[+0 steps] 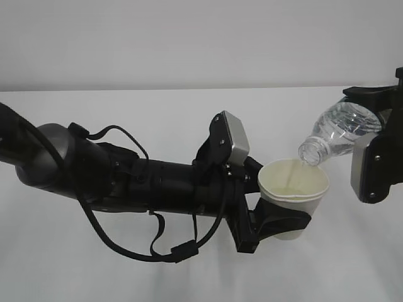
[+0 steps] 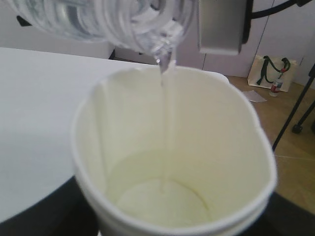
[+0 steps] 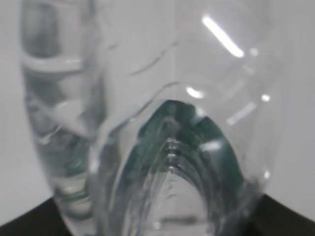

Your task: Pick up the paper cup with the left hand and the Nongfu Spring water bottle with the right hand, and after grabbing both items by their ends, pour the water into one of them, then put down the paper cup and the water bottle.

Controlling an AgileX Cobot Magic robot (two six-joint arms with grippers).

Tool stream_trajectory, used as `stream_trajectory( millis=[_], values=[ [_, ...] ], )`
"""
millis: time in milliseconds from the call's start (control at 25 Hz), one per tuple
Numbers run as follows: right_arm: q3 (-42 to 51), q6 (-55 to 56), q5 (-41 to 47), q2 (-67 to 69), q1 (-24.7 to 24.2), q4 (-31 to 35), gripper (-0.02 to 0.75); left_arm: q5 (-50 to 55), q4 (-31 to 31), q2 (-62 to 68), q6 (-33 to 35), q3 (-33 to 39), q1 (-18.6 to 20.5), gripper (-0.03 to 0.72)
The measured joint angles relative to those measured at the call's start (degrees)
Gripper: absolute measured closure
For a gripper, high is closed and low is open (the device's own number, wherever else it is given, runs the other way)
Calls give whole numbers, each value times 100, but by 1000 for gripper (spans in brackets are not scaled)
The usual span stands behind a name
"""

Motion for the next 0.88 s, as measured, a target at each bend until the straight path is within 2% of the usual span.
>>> stream_trajectory(
  millis=[880],
  values=[
    [-4,-68,0,0,0,0,313,0,0,0,0,0,0,206]
  ],
)
